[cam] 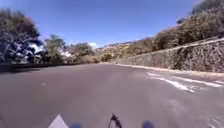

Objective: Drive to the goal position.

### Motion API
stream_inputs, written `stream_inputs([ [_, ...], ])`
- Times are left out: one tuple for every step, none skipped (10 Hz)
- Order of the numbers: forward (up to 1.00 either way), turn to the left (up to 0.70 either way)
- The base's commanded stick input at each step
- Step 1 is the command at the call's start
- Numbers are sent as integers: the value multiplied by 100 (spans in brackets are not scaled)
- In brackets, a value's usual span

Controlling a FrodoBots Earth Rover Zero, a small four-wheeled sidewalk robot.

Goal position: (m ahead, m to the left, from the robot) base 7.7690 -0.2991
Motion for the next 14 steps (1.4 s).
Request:
stream_inputs([
  [85,0],
  [85,0],
  [85,0],
  [85,0],
  [85,0],
  [85,0],
  [85,0],
  [85,0],
  [85,0],
  [85,0],
  [85,0],
  [85,0],
  [85,0],
  [85,0],
])
